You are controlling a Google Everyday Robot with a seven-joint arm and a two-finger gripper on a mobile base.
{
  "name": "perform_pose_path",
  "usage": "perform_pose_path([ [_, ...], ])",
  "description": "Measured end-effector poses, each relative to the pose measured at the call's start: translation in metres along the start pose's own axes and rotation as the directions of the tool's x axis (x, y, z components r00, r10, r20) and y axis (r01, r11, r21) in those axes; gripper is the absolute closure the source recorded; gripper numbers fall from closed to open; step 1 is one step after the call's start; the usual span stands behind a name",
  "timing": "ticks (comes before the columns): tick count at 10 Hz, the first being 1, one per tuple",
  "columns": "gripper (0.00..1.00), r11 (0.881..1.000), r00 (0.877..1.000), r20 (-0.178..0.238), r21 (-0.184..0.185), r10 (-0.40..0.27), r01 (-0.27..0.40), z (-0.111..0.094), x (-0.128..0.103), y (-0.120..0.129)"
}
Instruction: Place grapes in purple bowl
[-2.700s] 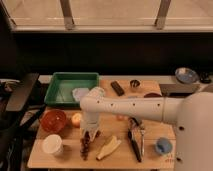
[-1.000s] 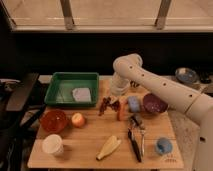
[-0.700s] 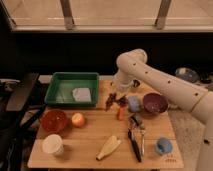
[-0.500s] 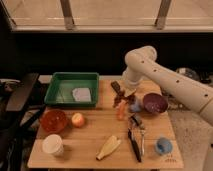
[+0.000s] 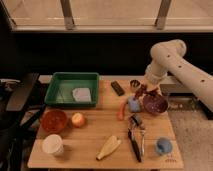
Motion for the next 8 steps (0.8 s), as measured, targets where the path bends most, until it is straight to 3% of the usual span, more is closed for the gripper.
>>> perform_pose_path([
  [3,0.97,0.991,0.991,-0.016,0.02,0.133,-0.132,-0.01,0.07,0.016],
  [4,0.87,0.985,0.985,-0.013,0.025,0.171,-0.17,-0.01,0.092,0.027],
  [8,0.48,0.982,0.984,0.035,0.057,0.177,-0.178,0.004,0.112,0.038],
])
